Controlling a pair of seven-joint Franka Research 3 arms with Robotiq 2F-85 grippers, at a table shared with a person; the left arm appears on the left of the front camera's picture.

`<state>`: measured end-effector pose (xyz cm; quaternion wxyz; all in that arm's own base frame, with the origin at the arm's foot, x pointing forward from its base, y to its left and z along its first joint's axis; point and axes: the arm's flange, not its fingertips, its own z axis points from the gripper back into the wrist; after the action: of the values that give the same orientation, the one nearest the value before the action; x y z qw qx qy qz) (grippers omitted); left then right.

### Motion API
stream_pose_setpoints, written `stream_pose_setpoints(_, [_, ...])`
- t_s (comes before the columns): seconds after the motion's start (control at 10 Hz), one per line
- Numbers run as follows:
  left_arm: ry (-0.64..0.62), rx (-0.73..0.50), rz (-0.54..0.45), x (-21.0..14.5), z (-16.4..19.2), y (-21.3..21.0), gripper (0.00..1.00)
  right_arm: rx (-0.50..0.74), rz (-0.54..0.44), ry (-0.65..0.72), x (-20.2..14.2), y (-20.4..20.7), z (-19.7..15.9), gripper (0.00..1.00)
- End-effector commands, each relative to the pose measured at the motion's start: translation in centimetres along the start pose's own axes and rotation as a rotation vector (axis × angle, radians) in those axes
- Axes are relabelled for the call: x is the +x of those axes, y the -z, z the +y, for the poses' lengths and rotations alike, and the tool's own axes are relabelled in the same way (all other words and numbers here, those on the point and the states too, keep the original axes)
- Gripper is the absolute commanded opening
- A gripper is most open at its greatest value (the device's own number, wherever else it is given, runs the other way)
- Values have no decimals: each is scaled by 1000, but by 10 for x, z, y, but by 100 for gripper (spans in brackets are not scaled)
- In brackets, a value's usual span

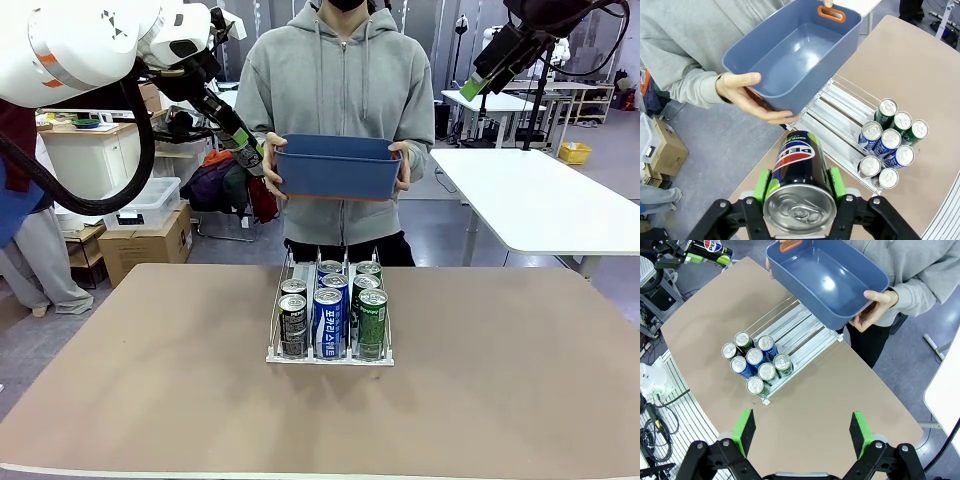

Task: Fill the beverage cans into the dispenser.
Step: Place the picked Pepsi coke in the line of the Automatic Can Dispenser with the same cans.

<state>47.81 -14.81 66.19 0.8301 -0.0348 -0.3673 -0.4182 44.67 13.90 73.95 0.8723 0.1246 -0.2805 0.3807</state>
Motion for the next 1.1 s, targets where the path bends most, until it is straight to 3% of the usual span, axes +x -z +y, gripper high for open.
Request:
stream_pose_setpoints(0.0, [-2, 3, -1, -1, 1, -2, 0, 5, 7, 1, -1, -1, 1, 100])
stream_pose_setpoints(0.3, [-2, 3, -1, -1, 1, -2, 0, 5, 7, 1, -1, -1, 1, 100])
stream_pose_setpoints(0.4, [0, 0, 0, 0, 0, 0, 58, 5, 7, 1, -1, -1, 1, 100])
stream_pose_setpoints(0.6, [-128, 78, 124, 3, -18, 3, 58, 5, 7, 1, -1, -1, 1, 100])
stream_pose_setpoints(1.0, [-159, 72, 184, 0, -95, -1, 58, 5, 7, 1, -1, -1, 1, 100])
